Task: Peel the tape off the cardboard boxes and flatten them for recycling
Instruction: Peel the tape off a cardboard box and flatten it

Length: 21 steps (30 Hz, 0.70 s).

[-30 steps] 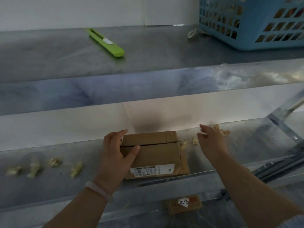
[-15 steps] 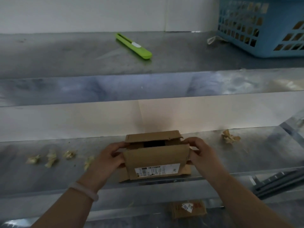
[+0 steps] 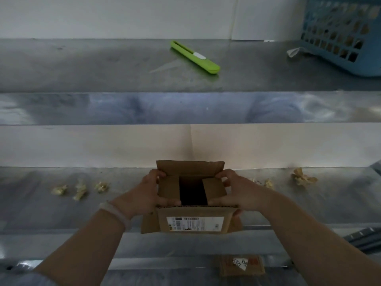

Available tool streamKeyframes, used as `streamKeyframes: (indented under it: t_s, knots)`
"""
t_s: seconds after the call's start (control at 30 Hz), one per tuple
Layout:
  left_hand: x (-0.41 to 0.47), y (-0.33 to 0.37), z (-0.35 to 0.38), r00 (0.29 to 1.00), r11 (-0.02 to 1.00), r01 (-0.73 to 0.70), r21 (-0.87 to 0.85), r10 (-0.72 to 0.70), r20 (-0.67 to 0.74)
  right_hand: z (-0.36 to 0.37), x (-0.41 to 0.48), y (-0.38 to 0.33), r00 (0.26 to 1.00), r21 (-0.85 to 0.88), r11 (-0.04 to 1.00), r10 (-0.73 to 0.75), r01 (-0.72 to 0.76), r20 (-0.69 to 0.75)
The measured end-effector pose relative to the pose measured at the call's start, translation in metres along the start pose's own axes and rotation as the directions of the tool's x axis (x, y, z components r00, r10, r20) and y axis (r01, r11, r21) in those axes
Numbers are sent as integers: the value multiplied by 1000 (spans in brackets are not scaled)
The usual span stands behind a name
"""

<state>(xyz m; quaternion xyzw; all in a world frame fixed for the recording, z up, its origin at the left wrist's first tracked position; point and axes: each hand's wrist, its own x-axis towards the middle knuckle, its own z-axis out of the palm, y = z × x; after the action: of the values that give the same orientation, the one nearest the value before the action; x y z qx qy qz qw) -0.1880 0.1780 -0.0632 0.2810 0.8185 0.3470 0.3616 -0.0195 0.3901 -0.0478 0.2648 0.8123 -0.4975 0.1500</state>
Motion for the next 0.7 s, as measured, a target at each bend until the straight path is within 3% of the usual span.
streamKeyframes:
  t_s: [0.07,0.17,0.27,0.33,0.4,0.47,0.6,0.67,0.7]
  knots:
    - [6,-2,6,999,998,26,59,-23,-40,8,6,-10,997,-105,992,65,-70,-48]
    - [12,-2,13,994,980,68,186,-50,-99,21,12,-13,984,-268,960,38,-84,-175]
    - [11,-4,15,992,977,27,213,0,-126,21,10,-12,982,-229,972,11,-54,-187]
    - [5,-6,12,990,988,-47,149,66,-127,13,3,-12,989,-103,995,-6,-10,-151]
    - [-4,-6,5,977,983,-179,-37,173,-128,6,-5,-13,991,66,996,-45,53,-126]
    - [-15,-6,-4,942,932,-320,-167,295,-161,0,-10,-10,975,244,960,-89,139,-205]
    - [-31,-13,-10,890,878,-451,-164,428,-155,-1,-8,3,913,591,728,-119,347,-390]
    - [-37,-23,-4,881,885,-465,-17,461,-110,3,-6,13,913,718,585,-106,377,-393]
    - [-40,-29,-1,879,881,-463,96,471,-78,3,-5,18,928,808,466,-93,360,-360]
